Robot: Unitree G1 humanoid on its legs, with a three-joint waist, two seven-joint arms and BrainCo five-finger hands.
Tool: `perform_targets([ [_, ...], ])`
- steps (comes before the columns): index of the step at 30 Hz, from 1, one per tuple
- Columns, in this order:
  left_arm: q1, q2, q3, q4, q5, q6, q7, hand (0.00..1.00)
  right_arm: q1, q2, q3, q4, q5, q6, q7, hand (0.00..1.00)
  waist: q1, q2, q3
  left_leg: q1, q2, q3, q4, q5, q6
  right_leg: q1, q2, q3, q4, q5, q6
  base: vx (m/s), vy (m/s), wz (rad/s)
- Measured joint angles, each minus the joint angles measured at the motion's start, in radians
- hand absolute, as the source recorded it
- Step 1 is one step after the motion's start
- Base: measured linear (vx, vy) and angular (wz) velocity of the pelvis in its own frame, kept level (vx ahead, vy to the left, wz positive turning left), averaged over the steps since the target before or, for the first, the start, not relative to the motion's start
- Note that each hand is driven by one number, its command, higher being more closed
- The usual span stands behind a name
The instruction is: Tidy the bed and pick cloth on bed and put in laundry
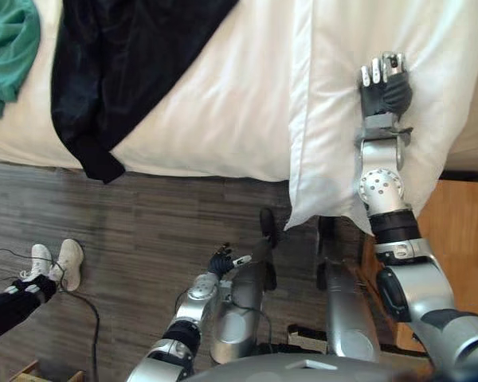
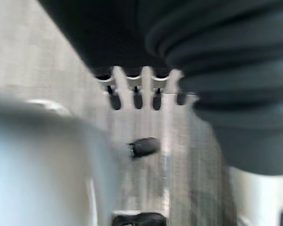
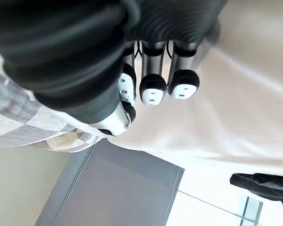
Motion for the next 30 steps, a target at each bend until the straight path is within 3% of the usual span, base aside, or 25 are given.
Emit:
perform_targets([
  [6,-0.002,-0.039,0.049,-0.003,-0.025,-0.020,-0.003,0.00,0.171,0.119,0.015,-0.024,0.019,-0.006,0.138,1.00,-0.026,-0.026,-0.007,0.042,0.004,0.047,0.000,-0.022,-0.030,-0.005,0.006,0.034,0.068,-0.040,-0.001,0.04,-0.011,-0.19],
  [11,-0.015,-0.070,0.075,-0.003,-0.040,-0.017,-0.008,0.00,0.420,0.178,0.042,-0.037,0.016,0.045,0.240,1.00,-0.063,-0.082,-0.013,0.087,0.014,0.102,0.013,-0.041,-0.045,0.012,0.018,0.061,0.110,-0.072,-0.006,0.08,-0.054,-0.16],
  [16,-0.015,-0.094,0.067,-0.002,-0.078,-0.015,-0.001,0.00,0.634,0.177,0.013,0.210,0.028,0.084,0.232,1.00,-0.079,-0.099,-0.012,0.124,0.019,0.151,0.014,-0.053,-0.053,0.019,0.027,0.087,0.149,-0.098,-0.011,0.07,-0.064,-0.18],
  [19,-0.013,-0.097,0.068,-0.002,-0.079,-0.016,0.000,0.00,0.733,0.177,0.015,0.229,0.027,0.094,0.231,1.00,-0.097,-0.100,-0.013,0.154,0.022,0.183,0.027,-0.054,-0.055,0.051,0.028,0.096,0.151,-0.105,-0.015,0.06,-0.055,-0.14],
  [20,-0.012,-0.096,0.068,-0.002,-0.085,-0.016,0.000,0.00,0.757,0.176,0.019,0.230,0.023,0.099,0.231,0.00,-0.103,-0.103,-0.014,0.166,0.023,0.198,0.032,-0.054,-0.055,0.066,0.028,0.100,0.152,-0.107,-0.016,0.05,-0.060,-0.15],
  [25,0.026,-0.090,0.067,0.019,-0.106,-0.014,-0.002,0.00,0.766,0.178,0.025,0.310,-0.073,0.123,0.202,0.00,-0.109,-0.123,-0.089,0.198,0.031,0.231,0.035,-0.054,-0.055,0.103,0.034,0.102,0.144,-0.112,-0.020,0.04,-0.044,-0.03],
  [30,0.087,-0.088,0.070,0.085,-0.105,-0.006,-0.010,0.00,0.796,0.182,-0.028,0.411,-0.286,0.145,0.171,0.00,-0.106,-0.130,-0.180,0.288,0.050,0.273,0.029,-0.097,-0.041,0.215,0.048,0.084,0.105,-0.114,-0.022,0.05,-0.001,0.02],
])
